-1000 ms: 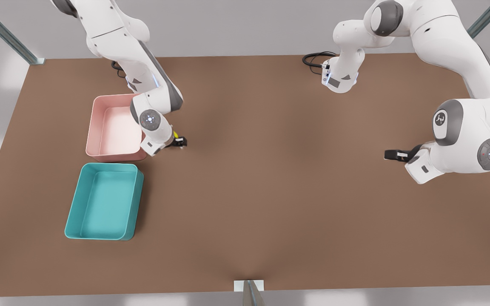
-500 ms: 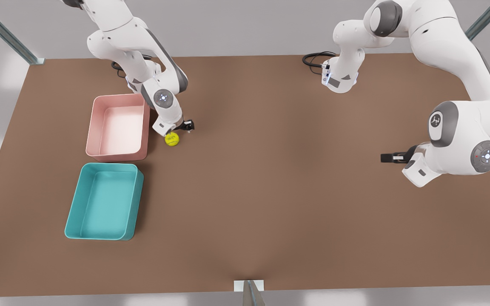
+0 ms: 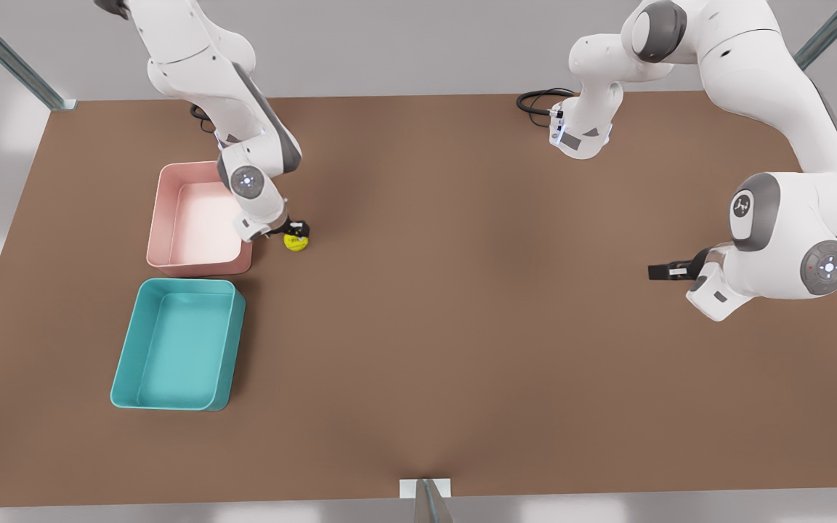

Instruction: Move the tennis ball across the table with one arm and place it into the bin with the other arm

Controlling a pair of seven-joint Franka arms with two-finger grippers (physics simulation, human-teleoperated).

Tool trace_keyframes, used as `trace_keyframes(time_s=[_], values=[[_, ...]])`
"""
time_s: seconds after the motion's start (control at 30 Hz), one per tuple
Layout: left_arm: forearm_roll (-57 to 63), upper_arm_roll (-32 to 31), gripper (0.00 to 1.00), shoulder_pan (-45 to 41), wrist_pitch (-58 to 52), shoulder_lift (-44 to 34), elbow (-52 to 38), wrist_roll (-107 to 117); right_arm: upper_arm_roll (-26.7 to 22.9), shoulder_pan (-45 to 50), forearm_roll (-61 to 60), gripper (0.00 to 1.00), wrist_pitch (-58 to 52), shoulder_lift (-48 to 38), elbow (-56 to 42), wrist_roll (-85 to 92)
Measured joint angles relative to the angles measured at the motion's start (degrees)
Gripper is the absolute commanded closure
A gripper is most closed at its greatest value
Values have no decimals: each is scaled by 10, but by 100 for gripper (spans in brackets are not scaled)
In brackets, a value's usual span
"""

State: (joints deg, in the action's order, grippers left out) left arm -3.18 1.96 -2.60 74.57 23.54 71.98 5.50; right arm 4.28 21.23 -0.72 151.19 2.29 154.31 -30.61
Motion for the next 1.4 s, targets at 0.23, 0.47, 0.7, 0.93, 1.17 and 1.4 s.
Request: trace_keyframes(time_s=[0.23,0.47,0.7,0.93,1.17,1.4], values=[[1,-1,0,-4,-2,-2,-1,11,0,61,0,0,13,8,0,-10],[1,-1,0,-4,-2,-1,-1,18,0,38,0,0,20,13,4,-16],[1,-1,0,-5,-2,-1,-1,23,0,42,0,0,46,54,4,-19],[1,0,0,-3,-1,0,-1,26,-1,40,0,0,78,73,3,-20],[1,0,0,-3,0,0,-1,28,-5,38,1,0,98,81,2,-20],[2,0,0,-5,-1,0,-1,30,-4,38,1,0,123,92,16,-18]])
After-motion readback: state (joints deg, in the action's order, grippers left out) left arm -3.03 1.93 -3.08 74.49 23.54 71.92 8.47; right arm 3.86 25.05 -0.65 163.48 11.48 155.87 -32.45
